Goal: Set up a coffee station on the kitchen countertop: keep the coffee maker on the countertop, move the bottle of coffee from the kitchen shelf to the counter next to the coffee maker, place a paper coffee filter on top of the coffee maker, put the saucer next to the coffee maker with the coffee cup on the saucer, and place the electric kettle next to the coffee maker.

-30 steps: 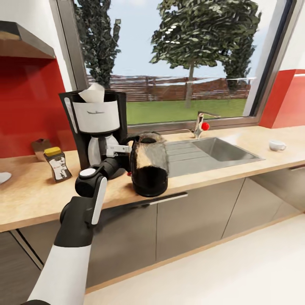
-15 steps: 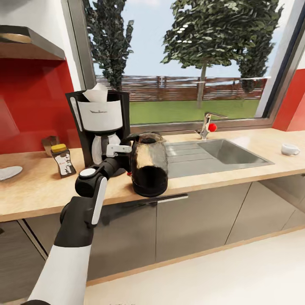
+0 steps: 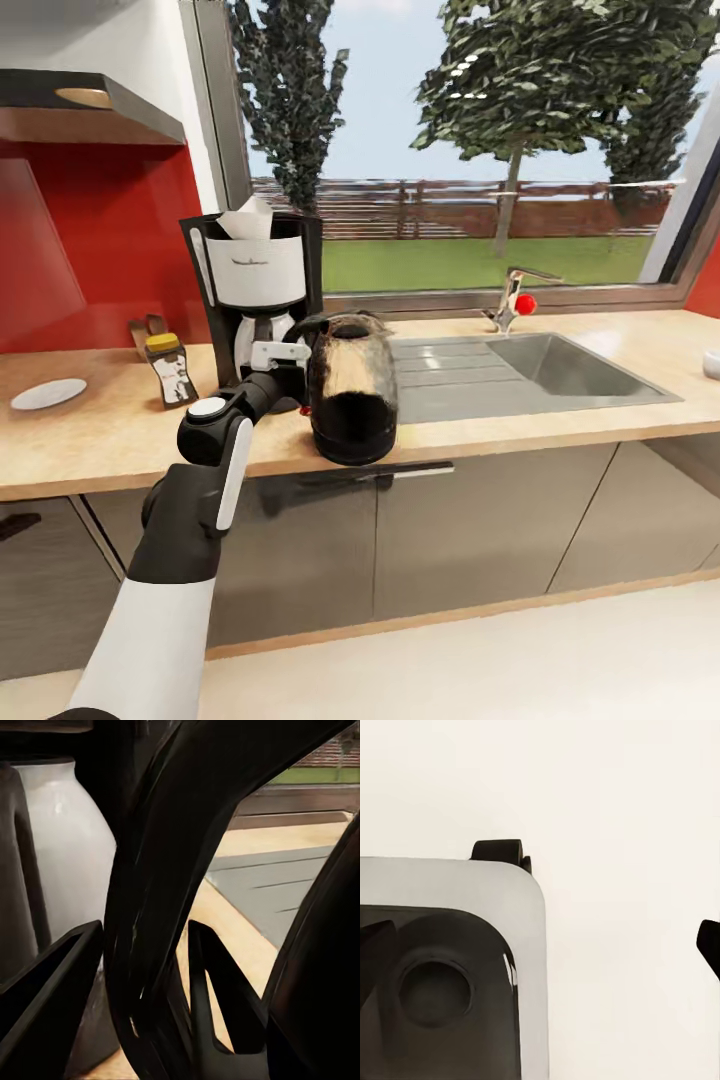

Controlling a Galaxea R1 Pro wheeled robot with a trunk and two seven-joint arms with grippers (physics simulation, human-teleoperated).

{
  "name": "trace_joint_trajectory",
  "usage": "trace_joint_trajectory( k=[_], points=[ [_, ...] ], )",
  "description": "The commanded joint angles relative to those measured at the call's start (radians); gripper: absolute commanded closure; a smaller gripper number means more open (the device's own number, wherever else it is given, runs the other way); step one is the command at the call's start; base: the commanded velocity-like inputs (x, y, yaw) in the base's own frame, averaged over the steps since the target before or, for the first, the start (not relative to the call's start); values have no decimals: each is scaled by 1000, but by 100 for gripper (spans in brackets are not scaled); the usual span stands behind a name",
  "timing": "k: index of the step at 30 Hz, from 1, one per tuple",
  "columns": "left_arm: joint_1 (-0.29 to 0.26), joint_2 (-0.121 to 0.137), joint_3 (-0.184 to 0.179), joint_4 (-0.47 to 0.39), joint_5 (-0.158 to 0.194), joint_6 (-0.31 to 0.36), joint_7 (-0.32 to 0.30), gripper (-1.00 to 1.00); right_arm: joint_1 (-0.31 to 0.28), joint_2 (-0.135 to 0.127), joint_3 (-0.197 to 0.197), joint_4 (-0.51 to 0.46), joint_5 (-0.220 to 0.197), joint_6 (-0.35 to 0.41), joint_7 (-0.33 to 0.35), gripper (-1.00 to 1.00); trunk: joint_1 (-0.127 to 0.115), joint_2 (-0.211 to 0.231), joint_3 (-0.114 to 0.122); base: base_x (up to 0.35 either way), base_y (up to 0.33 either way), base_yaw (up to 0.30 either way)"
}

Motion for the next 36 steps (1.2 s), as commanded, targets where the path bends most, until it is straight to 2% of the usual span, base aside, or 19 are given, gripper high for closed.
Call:
trace_joint_trajectory(
  k=[1, 12, 19, 29, 36],
  points=[
    [-1, -1, 1, -1, -8, 4, -9, 100, 0, 0, 2, 1, -7, -3, 5, -100, 0, -1, -1, 0, -182, 267],
    [-1, -1, -1, -1, -8, 4, -8, 100, 0, 0, 2, 0, -7, -3, 5, -100, 0, -1, 0, 0, -276, 119],
    [-1, -1, -1, -1, -8, 4, -9, 100, 0, 0, 2, 0, -7, -3, 5, -100, 0, -1, 2, 0, -85, 254],
    [-1, -1, -1, -1, -8, 4, -8, 100, 0, -1, 2, 0, -7, -3, 5, -100, 0, -1, 3, 0, -268, 114],
    [-1, -1, -1, -1, -8, 4, -9, 100, 0, 0, 2, 0, -7, -3, 5, -100, 0, -1, 3, 0, -98, 251]
  ],
)
